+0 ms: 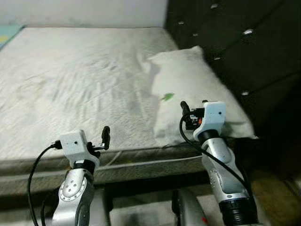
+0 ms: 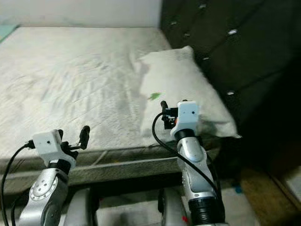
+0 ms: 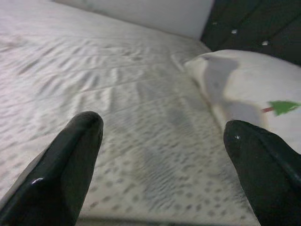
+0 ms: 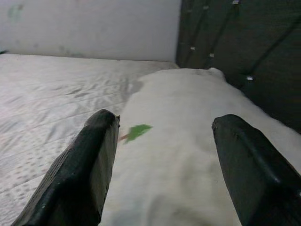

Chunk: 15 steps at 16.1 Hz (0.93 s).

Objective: Clean up the room

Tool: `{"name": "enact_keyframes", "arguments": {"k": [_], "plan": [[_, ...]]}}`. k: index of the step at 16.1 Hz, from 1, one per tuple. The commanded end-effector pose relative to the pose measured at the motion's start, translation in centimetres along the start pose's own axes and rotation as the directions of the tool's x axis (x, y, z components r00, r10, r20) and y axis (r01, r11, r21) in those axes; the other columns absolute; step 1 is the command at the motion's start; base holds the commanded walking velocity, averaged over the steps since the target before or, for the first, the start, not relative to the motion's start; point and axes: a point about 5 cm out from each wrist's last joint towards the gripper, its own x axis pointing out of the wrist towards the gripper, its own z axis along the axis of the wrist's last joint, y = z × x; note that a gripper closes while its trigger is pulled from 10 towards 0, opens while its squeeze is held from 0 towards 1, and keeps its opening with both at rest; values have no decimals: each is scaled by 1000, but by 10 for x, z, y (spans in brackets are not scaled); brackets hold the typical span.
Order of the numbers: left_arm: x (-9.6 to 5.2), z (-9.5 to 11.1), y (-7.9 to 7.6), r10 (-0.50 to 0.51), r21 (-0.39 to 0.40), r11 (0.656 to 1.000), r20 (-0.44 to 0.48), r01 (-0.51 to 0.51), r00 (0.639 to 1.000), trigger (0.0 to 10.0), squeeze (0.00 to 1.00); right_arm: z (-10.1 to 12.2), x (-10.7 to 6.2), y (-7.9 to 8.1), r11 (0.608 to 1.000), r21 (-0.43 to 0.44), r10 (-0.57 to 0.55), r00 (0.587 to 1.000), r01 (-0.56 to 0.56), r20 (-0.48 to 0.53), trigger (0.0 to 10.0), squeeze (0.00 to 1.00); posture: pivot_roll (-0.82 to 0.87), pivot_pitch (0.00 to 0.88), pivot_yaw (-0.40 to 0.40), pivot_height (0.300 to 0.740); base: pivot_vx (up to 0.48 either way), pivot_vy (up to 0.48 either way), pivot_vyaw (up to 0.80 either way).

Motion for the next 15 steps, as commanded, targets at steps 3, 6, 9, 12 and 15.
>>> {"name": "enact_keyframes", "arguments": {"k": [3,6,9,12,15], "plan": [[2,-2,-1,-8,11,1000,-4,8,1000,10000,0,4,1,-2,1000,6,-4,1000,4,7,10000,0,-75,0,-31,631,0,0,-442],[4,-1,-1,-10,13,1000,-1,10,1000,10000,0,4,2,-1,1000,10,-2,1000,2,6,10000,0,-77,0,-27,664,0,0,-450],[6,-1,-2,-15,15,1000,0,15,1000,10000,0,2,1,-2,998,-52,-36,999,37,9,10000,0,-77,0,-25,672,0,0,-158],[6,-1,-3,-18,17,1000,2,18,1000,10000,0,3,-2,2,999,-40,11,1000,-10,18,10000,0,-75,0,-23,672,0,0,0],[7,-1,-2,-20,19,1000,5,20,1000,10000,0,10,1,3,999,-32,33,998,-31,56,10000,0,-73,0,-24,700,0,0,0]]}}
